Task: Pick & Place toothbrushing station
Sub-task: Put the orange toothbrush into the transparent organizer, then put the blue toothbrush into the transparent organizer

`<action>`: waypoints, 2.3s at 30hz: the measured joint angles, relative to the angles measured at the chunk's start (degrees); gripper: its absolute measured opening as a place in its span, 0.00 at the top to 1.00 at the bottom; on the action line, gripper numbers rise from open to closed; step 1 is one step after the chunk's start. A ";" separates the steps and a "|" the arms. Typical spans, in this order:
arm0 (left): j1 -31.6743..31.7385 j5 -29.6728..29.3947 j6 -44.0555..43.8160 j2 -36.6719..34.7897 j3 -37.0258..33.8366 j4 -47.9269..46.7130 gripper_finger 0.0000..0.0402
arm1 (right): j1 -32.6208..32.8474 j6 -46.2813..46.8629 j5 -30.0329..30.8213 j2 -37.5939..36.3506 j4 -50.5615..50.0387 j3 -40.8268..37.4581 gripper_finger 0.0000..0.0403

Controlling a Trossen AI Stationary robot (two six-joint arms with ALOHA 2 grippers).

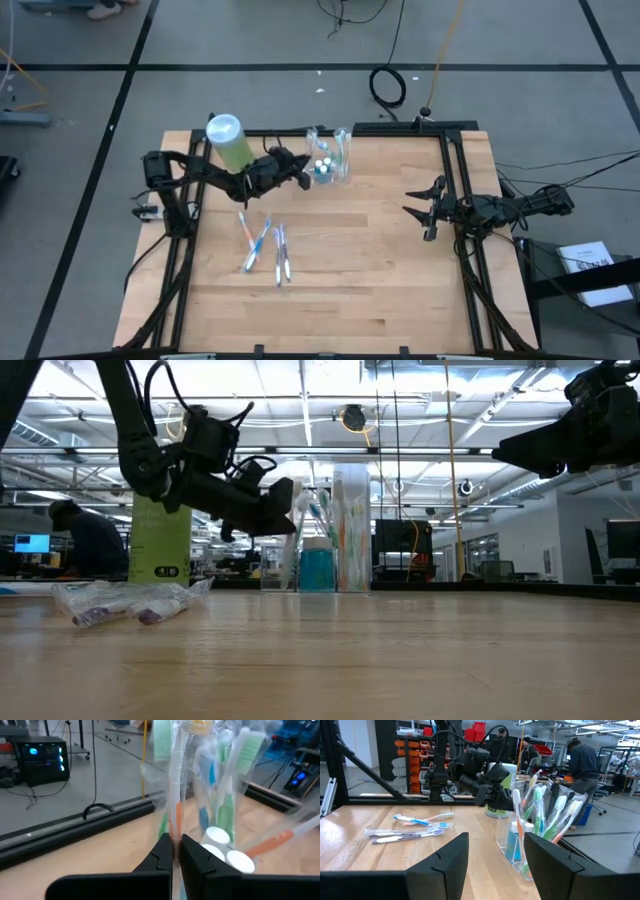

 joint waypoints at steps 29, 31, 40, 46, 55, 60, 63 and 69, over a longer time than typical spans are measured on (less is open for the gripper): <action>-0.89 0.22 1.53 6.45 0.09 9.63 0.67 | 0.02 0.00 0.00 0.01 0.00 0.00 0.55; -0.89 0.22 2.10 5.75 0.10 9.64 0.63 | 0.02 0.00 0.00 0.00 -0.01 0.00 0.55; -1.72 0.22 10.53 -5.44 0.11 5.44 0.56 | 0.01 -0.01 0.00 0.01 -0.02 0.00 0.55; -4.71 0.21 14.31 -19.70 0.15 -13.76 0.56 | 0.02 -0.01 0.00 0.00 -0.01 0.00 0.55; -18.34 0.50 3.91 -39.13 0.17 -53.30 0.56 | 0.00 -0.02 0.00 0.02 0.00 0.00 0.55; -28.54 0.59 -11.95 -42.75 0.17 -69.38 0.56 | 0.02 0.00 0.00 0.00 -0.02 0.00 0.55; -33.23 1.54 -21.43 -42.15 0.17 -76.05 0.56 | 0.02 0.00 0.00 0.00 -0.02 0.00 0.55; -37.60 7.17 -37.39 -36.27 0.22 -82.95 0.56 | 0.02 0.00 0.00 0.01 0.00 0.00 0.55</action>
